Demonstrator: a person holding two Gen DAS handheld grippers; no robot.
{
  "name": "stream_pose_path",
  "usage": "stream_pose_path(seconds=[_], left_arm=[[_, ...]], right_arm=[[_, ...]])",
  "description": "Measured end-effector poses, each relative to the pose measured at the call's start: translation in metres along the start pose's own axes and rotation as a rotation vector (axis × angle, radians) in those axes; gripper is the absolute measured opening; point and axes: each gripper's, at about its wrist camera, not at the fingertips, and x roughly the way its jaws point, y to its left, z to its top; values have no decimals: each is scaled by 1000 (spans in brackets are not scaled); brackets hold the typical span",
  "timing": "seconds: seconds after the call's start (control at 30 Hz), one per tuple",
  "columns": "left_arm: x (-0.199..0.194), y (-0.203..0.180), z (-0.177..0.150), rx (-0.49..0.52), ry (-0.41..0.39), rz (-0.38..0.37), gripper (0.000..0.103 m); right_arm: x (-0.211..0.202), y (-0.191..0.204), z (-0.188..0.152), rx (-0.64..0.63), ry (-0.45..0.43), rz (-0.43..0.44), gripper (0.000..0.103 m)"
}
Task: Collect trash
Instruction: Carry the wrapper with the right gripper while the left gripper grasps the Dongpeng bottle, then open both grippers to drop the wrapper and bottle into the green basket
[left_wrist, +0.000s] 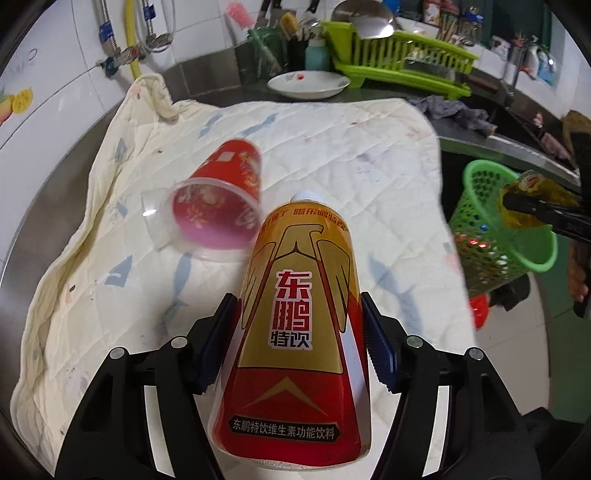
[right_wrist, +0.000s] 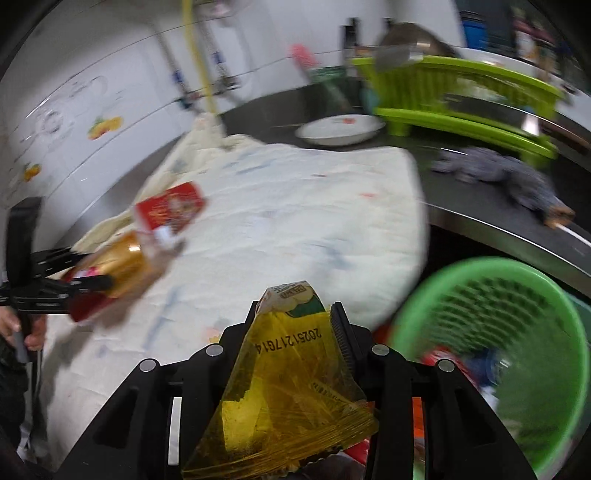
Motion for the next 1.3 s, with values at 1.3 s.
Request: stream_pose_path(seconds=[1.3], left_arm=[[73,-307,96,161,-51,-380,65]], right_arm=[[-136,-148,-89,255,-121,-283,73]])
